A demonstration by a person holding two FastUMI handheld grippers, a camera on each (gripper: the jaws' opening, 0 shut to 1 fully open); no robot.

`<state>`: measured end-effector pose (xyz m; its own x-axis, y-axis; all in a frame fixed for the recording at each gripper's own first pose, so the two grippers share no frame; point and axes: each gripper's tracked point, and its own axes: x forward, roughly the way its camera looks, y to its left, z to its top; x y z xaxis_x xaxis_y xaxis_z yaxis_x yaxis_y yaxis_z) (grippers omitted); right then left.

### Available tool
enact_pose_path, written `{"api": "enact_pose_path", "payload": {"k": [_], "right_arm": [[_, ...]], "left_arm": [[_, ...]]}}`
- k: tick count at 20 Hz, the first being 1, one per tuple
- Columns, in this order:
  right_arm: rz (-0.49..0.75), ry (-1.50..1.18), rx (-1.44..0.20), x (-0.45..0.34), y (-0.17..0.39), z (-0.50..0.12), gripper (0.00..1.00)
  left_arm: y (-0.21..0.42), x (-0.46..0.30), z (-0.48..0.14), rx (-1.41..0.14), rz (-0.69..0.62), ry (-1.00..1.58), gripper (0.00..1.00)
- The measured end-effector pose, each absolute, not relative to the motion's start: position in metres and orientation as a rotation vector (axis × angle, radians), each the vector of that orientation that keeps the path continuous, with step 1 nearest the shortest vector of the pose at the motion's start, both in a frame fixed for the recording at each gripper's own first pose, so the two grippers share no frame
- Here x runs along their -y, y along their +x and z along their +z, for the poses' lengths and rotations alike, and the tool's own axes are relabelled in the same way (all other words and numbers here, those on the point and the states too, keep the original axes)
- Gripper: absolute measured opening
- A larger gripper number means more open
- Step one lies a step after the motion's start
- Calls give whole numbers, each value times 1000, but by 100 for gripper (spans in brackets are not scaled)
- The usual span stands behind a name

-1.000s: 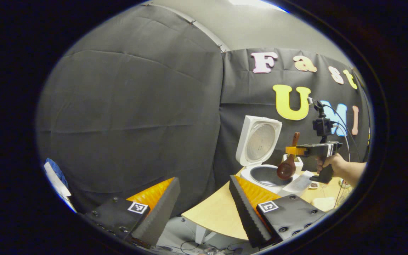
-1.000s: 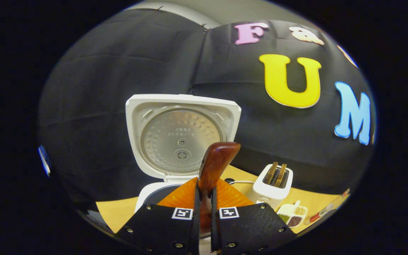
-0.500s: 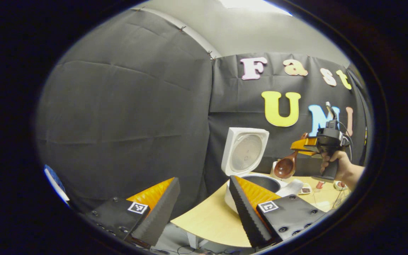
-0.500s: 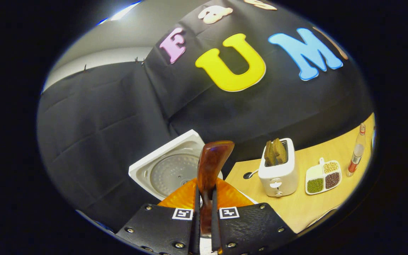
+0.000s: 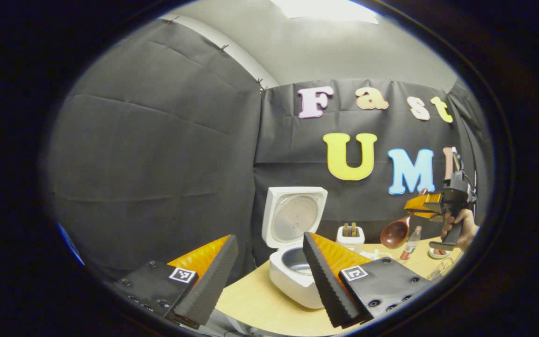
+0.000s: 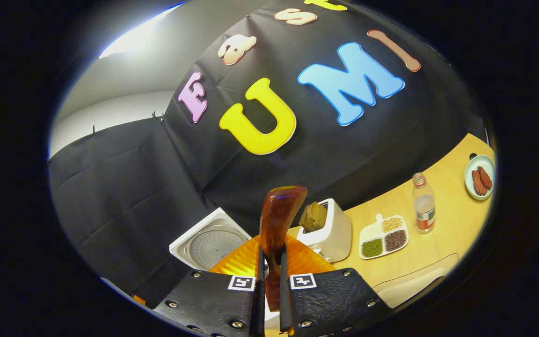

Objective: Close the left gripper, press the button to open the rice cooker; take a wooden spoon from the chopstick holder with the right hand, scoop a spoonful of rice and pour it into the rice cooker, then put the wooden spoon back into the chopstick holder.

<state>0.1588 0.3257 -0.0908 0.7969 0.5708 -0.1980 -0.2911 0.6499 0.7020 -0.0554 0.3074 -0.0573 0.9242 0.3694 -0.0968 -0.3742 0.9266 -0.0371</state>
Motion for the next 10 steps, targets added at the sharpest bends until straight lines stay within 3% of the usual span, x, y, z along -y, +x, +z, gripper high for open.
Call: {"api": "enact_pose_path", "payload": {"k": [4, 10], "right_arm": [[432, 703, -408, -264, 155, -93, 12], [320, 679, -386, -174, 155, -104, 12]], "left_arm": [[-41, -279, -48, -67, 347, -42, 99], [-18, -230, -32, -36, 295, -66, 97]]}}
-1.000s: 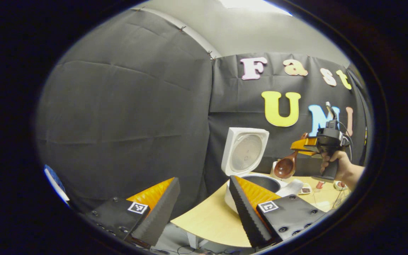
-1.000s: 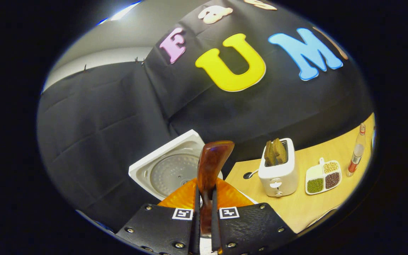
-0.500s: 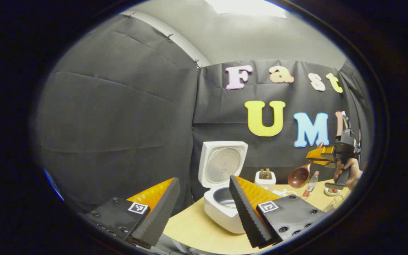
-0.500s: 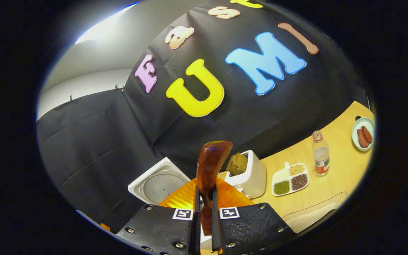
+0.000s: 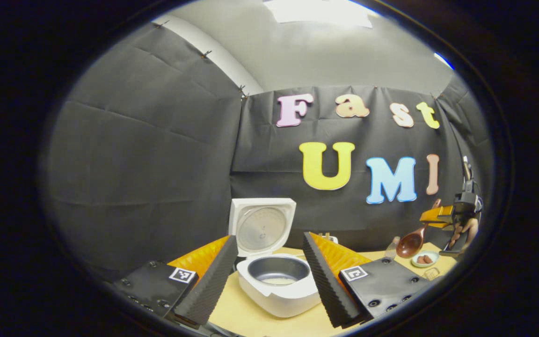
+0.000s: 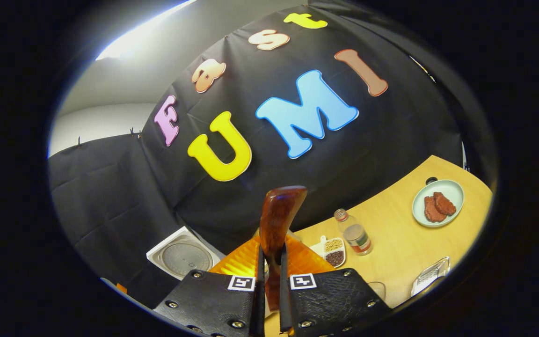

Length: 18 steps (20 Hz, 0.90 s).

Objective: Close the left gripper, press the button to open the rice cooker; take a wooden spoon from the chopstick holder with the right hand, scoop a spoonful of rice and pour it into the rice cooker, then put the wooden spoon back into the chopstick holder.

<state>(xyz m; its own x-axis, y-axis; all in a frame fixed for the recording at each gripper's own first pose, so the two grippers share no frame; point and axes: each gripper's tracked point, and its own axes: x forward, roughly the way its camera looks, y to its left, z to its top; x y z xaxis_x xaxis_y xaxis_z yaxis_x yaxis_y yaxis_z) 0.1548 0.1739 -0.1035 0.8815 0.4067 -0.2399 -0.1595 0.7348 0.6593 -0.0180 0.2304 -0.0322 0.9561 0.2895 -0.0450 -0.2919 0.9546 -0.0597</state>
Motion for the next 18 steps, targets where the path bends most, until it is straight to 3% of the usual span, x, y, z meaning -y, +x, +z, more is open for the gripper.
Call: {"api": "enact_pose_path", "payload": {"k": [6, 18], "right_arm": [[219, 657, -372, -94, 152, -116, 12], [34, 550, -450, 1, 127, -199, 13]], "left_arm": [[2, -185, -23, -21, 248, -59, 94], [21, -125, -30, -52, 201, -35, 99]]}}
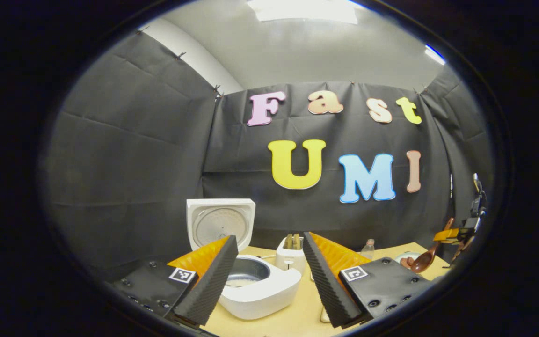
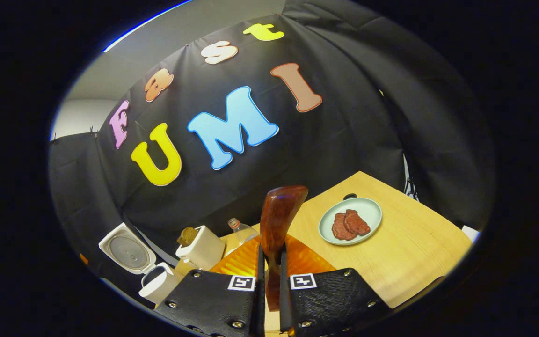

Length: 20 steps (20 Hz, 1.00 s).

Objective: Close the left gripper, press the button to open the rice cooker; take a wooden spoon from the chopstick holder with the right hand, scoop a spoonful of rice and pour it into the rice cooker, then put the wooden spoon back into the chopstick holder.

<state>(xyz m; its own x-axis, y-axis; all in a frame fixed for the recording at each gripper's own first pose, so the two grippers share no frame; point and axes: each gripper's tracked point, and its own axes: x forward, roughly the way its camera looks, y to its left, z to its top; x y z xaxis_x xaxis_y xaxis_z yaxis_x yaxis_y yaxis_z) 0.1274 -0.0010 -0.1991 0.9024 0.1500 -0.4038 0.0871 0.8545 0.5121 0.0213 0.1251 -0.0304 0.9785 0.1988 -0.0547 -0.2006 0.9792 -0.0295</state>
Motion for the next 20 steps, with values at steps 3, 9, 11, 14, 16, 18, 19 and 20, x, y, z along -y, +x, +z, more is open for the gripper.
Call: {"api": "enact_pose_path", "payload": {"k": [3, 9, 11, 14, 16, 18, 19, 20], "right_arm": [[12, 529, -488, 12, 118, -224, 13], [-11, 519, -552, 17, 109, -253, 13], [-9, 524, -567, 16, 108, -259, 14], [5, 546, -574, 14, 102, -258, 17], [14, 572, -551, 13, 103, -252, 29], [0, 546, -525, 25, 100, -243, 47], [-1, 530, -513, 27, 99, -239, 58], [-13, 507, -502, 33, 98, -234, 68]], "left_arm": [[23, -119, -36, -71, 199, -35, 97], [19, -118, -39, -79, 204, -23, 96], [17, -119, -40, -81, 205, -28, 97], [17, -121, -41, -82, 206, -23, 99], [19, -122, -40, -79, 203, -27, 96], [21, -123, -38, -76, 200, -30, 97], [23, -124, -38, -73, 200, -30, 97], [25, -124, -38, -73, 199, -29, 96]]}}
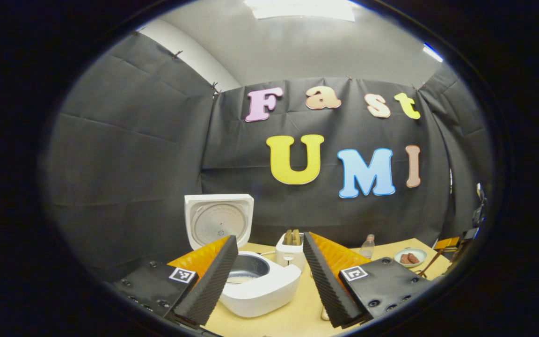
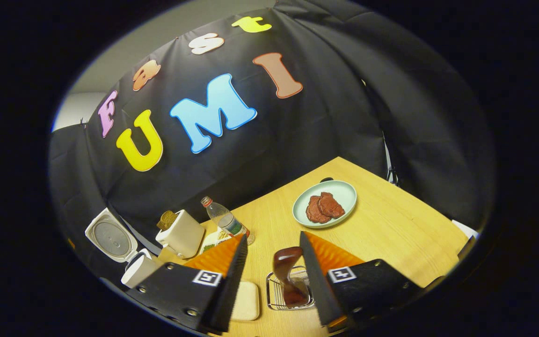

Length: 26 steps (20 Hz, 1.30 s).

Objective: Close the left gripper, press the button to open the rice cooker; take a wooden spoon from the chopstick holder with the right hand, scoop a spoonful of rice and pour it into the rice cooker, then put the wooden spoon back into the chopstick holder.

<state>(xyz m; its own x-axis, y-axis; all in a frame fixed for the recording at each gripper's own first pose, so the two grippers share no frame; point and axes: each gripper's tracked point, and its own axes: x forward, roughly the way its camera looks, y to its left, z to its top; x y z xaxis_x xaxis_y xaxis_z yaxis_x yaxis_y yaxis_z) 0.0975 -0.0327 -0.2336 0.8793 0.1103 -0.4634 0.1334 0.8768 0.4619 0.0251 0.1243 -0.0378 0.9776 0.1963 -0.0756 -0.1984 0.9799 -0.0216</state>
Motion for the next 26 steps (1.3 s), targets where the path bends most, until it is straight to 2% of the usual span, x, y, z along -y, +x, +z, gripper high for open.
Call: {"api": "enact_pose_path", "payload": {"k": [2, 3, 10, 12, 14, 26], "right_arm": [[-47, 459, -463, 47, 94, -220, 99], [-63, 433, -441, 52, 92, -213, 98], [-103, 341, -304, 70, 75, -139, 98], [-107, 321, -278, 69, 69, -122, 98], [-116, 308, -259, 70, 64, -109, 98], [-196, 233, -246, 54, 42, -96, 98]], "left_arm": [[33, -129, -38, -73, 202, -26, 99], [35, -132, -37, -72, 207, -23, 96], [85, -181, -11, -38, 297, 84, 99], [107, -198, -5, -34, 315, 89, 97], [127, -215, 1, -33, 333, 85, 99], [246, -312, 19, -22, 429, 101, 99]]}}
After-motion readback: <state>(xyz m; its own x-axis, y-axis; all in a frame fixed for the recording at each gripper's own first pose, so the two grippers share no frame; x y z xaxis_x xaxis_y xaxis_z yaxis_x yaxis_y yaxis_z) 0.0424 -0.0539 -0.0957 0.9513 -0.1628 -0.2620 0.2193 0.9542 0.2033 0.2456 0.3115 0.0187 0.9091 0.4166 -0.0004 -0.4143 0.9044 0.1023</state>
